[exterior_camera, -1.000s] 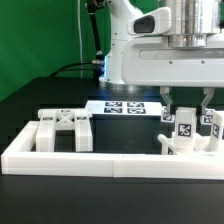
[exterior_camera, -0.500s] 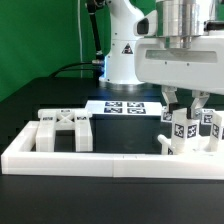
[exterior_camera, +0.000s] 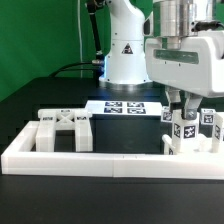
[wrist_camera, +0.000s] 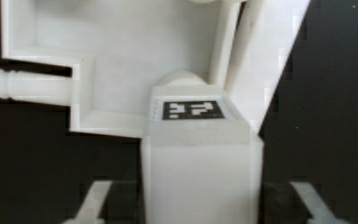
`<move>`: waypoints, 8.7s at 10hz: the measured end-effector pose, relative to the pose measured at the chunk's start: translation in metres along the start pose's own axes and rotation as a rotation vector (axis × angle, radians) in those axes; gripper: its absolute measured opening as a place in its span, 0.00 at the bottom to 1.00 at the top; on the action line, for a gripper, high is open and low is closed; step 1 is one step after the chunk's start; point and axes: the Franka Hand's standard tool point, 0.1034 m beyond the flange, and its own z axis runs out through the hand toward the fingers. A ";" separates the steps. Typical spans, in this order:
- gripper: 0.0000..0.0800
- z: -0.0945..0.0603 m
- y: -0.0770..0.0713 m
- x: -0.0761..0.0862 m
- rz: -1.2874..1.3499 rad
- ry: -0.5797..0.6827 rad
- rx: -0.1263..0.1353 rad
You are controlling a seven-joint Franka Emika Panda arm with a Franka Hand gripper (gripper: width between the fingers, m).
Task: Assemble chair
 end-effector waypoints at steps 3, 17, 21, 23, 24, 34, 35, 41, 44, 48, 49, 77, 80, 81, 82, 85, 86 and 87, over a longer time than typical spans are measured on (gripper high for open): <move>0.64 0.000 0.000 0.000 -0.148 0.002 0.001; 0.68 0.005 0.002 -0.006 -1.437 0.016 -0.015; 0.36 0.005 0.001 -0.006 -1.337 0.015 -0.012; 0.36 0.005 0.002 -0.005 -1.119 0.011 -0.004; 0.36 0.005 0.002 -0.004 -1.010 0.009 0.000; 0.36 0.007 0.000 -0.007 -0.019 -0.019 0.012; 0.36 0.007 0.000 -0.008 0.035 -0.019 0.013; 0.80 0.007 -0.001 -0.012 -0.355 -0.014 0.017; 0.81 0.007 -0.001 -0.011 -0.669 -0.011 0.018; 0.81 0.007 -0.001 -0.010 -1.012 -0.007 0.020; 0.81 0.007 -0.001 -0.010 -1.057 -0.007 0.021; 0.81 0.009 -0.003 -0.010 -0.443 0.000 0.036; 0.81 0.010 -0.002 -0.014 -0.732 0.007 0.035; 0.81 0.011 -0.003 -0.015 -0.826 0.011 0.032; 0.81 0.011 -0.003 -0.015 -0.905 0.015 0.028; 0.81 0.010 -0.001 -0.008 -1.137 0.021 0.024; 0.81 0.010 -0.001 -0.006 -1.194 0.023 0.024; 0.81 0.010 -0.001 -0.005 -1.247 0.025 0.021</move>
Offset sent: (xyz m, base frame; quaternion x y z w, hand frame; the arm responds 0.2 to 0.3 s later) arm -0.0047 0.0050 0.0028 -0.0145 0.0038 -0.2348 0.9719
